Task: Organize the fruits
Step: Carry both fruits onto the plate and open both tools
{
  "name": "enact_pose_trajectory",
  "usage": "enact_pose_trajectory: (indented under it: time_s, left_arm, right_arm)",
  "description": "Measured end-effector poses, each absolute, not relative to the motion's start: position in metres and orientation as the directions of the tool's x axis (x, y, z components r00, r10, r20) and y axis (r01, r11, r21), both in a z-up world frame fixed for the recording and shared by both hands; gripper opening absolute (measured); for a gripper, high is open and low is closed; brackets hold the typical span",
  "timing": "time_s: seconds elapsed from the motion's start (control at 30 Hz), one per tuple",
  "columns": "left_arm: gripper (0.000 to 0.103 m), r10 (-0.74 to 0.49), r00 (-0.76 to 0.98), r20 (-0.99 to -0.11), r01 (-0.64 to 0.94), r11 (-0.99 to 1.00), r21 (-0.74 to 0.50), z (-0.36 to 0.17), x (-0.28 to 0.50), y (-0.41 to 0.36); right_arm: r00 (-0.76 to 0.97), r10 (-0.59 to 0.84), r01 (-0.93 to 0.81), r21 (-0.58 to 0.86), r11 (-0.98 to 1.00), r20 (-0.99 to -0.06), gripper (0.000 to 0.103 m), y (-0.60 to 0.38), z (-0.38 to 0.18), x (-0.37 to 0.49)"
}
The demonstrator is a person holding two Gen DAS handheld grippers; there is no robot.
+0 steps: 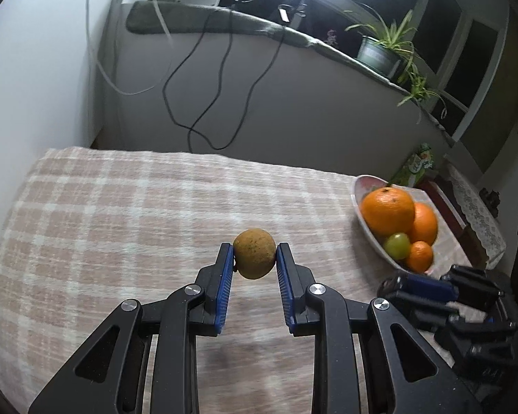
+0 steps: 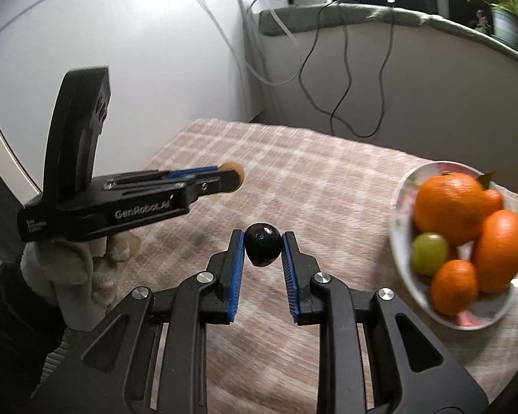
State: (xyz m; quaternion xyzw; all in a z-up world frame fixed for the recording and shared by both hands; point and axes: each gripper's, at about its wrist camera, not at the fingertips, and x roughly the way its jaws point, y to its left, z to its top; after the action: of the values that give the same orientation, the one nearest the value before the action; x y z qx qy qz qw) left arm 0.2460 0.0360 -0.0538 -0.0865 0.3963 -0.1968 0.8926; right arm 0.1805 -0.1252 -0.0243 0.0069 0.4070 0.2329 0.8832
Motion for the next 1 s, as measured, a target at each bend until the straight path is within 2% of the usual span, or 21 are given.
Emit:
enact_pose_trajectory:
  time_s: [1.0]
  left_arm:
    - [0.024, -0.513, 0.547, -0.662, 0.448, 0.847, -0.287, -0.034, 0.236, -0.090]
  right_arm:
    - [0.686, 0.279, -0.213, 0.181, 0.960, -0.672, 0.023, -0.283, 0.014, 0.206]
